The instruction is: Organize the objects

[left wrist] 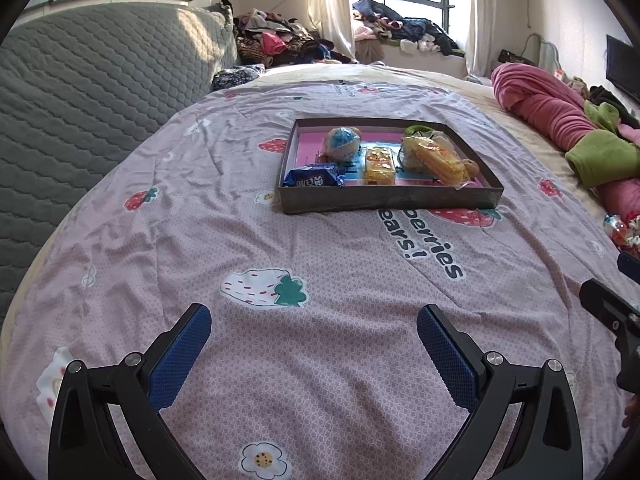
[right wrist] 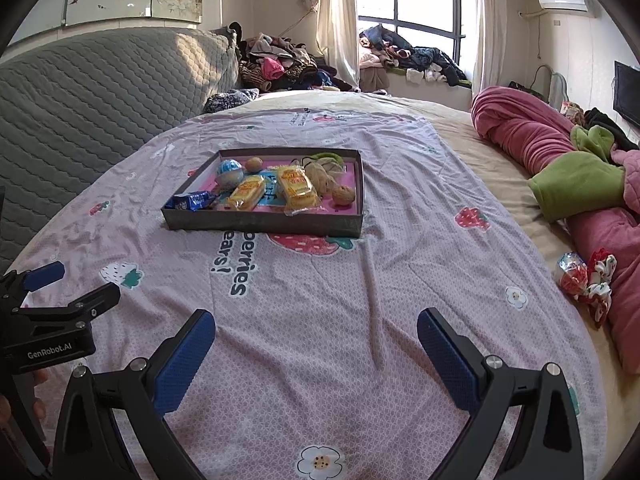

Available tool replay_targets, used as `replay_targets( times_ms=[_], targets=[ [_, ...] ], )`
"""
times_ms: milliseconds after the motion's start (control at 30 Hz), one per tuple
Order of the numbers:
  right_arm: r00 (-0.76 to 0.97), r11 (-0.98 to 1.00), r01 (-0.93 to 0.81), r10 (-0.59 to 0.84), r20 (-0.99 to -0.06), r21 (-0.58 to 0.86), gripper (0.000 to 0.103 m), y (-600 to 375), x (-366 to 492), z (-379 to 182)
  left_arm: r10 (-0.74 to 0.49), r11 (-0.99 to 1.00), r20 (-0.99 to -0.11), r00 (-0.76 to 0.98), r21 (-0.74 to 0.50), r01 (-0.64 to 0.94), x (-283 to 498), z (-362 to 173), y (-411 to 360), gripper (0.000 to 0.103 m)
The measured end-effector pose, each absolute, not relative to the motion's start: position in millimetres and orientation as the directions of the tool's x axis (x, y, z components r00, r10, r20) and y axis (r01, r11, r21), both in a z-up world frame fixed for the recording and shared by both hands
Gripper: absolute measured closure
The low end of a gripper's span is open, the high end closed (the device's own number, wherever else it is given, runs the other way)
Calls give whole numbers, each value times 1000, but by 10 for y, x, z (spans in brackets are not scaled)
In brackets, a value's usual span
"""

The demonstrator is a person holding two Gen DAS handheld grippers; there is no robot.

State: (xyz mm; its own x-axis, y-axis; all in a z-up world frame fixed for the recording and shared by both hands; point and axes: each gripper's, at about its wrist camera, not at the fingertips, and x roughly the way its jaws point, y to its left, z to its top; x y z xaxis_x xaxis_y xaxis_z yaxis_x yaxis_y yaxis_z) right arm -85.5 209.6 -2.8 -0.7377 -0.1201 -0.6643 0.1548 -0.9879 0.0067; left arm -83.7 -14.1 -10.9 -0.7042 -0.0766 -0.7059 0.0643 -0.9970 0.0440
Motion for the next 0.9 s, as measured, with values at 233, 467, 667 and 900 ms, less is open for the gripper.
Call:
replay_targets(
  times_ms=[233,467,667,900],
  targets=[
    [-727,-988,157,-119,-676,6,1,2080,-885,-131,-66,-998,-720,-691,41,53,-871,-206,-107,0],
    [-721,-988,153,-120,-682,12,1,2098,-902,-201,-65,-998,-728,-683,45,47,-904,-295,-96,0],
    [-711,-988,152,-116,-694,10,1,2104,-920,-273,-58,-998,-738,-672,38,45,-941,-378,-109,0],
    [-705,-989,145,-110,-701,10,1,2117,-942,-349,-96,-995,-738,-668,80,54,-962,-449,-75,0]
  ],
)
